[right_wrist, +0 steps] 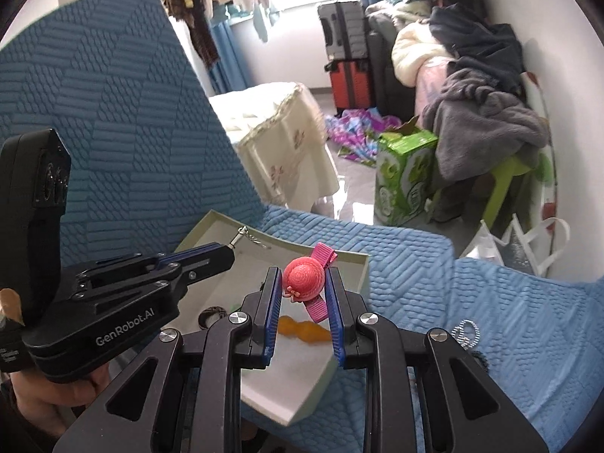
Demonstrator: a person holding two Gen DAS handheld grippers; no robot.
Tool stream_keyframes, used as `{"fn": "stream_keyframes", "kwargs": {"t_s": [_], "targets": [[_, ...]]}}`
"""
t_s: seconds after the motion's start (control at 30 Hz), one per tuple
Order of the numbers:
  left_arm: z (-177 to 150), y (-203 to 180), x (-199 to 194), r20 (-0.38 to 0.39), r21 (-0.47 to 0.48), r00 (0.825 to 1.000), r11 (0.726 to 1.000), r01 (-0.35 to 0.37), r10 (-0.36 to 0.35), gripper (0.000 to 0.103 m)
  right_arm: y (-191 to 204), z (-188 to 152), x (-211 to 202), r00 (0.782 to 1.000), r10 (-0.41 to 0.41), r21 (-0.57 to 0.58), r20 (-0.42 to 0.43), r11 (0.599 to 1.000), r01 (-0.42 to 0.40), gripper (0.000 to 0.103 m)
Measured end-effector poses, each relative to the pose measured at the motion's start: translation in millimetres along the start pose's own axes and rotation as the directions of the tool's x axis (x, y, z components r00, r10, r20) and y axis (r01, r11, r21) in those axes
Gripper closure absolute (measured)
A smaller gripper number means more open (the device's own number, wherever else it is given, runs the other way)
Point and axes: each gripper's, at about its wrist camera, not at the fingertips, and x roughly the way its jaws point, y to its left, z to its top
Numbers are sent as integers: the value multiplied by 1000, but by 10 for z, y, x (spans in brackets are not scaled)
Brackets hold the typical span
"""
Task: Organize jewelry
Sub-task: 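Carry the black pin and pink clip over the green box with both grippers, then open both grippers to drop the pin and clip into the box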
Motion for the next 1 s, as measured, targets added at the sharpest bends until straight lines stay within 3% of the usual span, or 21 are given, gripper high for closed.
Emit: {"fn": "stream_keyframes", "kwargs": {"t_s": [0.13, 0.37, 0.57, 0.7, 0.8, 0.87, 0.9, 0.93, 1.0], "targets": [[-30, 99, 190, -60, -14, 996, 997, -72, 71, 99, 27, -16, 277, 998, 13, -29, -55, 999, -15, 82], [-50, 246, 321, -110, -60, 989, 992, -109, 102, 99, 37, -51, 597, 992, 26, -58, -121, 998, -34, 82], [-62, 307, 288, -122, -77, 987, 990, -119, 109, 99, 14, -41, 617, 991, 39, -46, -125, 998, -45, 81], [-50, 293, 207, -102, -80, 989, 990, -115, 107, 99, 5, -13, 526, 992, 59, -42, -108, 997, -64, 73], [-37, 278, 113, -79, -86, 993, 991, -98, 91, 98, 9, 11, 419, 995, 48, -48, -92, 997, -53, 72], [-36, 245, 59, -69, -84, 994, 993, -87, 82, 81, 6, 17, 312, 996, 42, -44, -73, 998, -45, 70], [-36, 227, 26, -57, -81, 995, 993, -84, 79, 65, 5, 16, 257, 997, 40, -43, -62, 998, -43, 70], [-25, 204, -12, -40, -76, 996, 994, -79, 77, 56, 7, 13, 191, 998, 37, -45, -48, 998, -39, 70], [-15, 150, -113, -4, -71, 998, 996, -62, 62, 55, 1, -2, 66, 1000, 21, -51, -23, 998, -22, 68]]}}
